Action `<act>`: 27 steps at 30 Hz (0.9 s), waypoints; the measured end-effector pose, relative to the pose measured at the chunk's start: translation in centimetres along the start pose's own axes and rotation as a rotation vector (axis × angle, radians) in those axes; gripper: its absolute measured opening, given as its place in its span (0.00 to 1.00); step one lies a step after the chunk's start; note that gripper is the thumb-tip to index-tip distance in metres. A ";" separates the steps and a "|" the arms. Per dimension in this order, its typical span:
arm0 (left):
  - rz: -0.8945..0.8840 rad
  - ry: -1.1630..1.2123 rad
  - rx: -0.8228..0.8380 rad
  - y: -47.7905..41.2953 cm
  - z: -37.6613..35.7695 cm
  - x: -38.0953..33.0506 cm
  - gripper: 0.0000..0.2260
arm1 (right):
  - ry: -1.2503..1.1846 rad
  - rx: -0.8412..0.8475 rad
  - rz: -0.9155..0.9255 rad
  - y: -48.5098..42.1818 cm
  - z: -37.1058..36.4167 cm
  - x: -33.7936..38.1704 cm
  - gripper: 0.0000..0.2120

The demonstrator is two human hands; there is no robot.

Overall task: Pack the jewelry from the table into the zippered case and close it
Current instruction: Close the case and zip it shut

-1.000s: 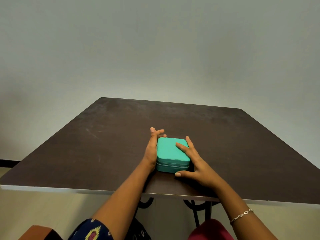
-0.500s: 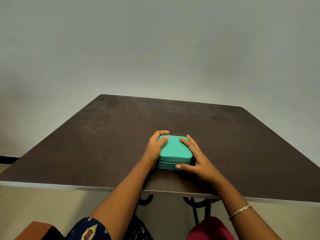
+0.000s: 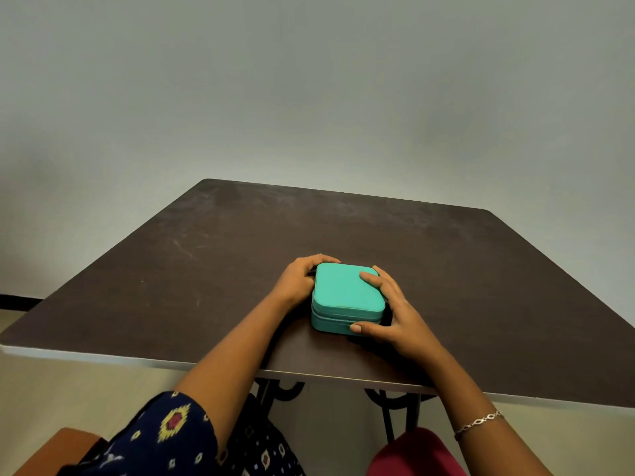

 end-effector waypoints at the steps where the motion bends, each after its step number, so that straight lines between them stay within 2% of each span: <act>1: 0.002 -0.007 -0.004 -0.1 0.1 0.0 0.17 | -0.001 0.001 -0.001 0.0 0.0 0.0 0.36; 9: 0.026 -0.169 -0.278 -0.5 1.0 0.6 0.11 | 0.004 -0.003 -0.004 0.0 0.0 0.2 0.35; 11: 0.031 -0.164 -0.299 -0.4 1.0 0.6 0.11 | 0.005 -0.009 -0.001 0.0 0.0 0.2 0.35; 15: 0.027 -0.023 -0.126 -0.4 0.7 0.6 0.12 | 0.000 0.000 -0.007 0.1 -0.1 0.1 0.34; 18: 0.092 0.096 -0.014 -0.6 0.5 0.7 0.12 | -0.010 -0.003 -0.001 0.1 0.0 0.1 0.34; 27: 0.171 0.133 0.146 -0.7 0.6 -0.1 0.12 | -0.017 -0.002 -0.009 0.0 0.1 -0.1 0.35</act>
Point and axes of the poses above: each hand's wrist, its own y-axis away from the middle knuckle, its own z-axis out of the back of the hand, x = y × z, the point moved 5 cm from there along -y, towards the middle knuckle, and after that the axes turned 12 degrees about z, right-handed, at the moved point
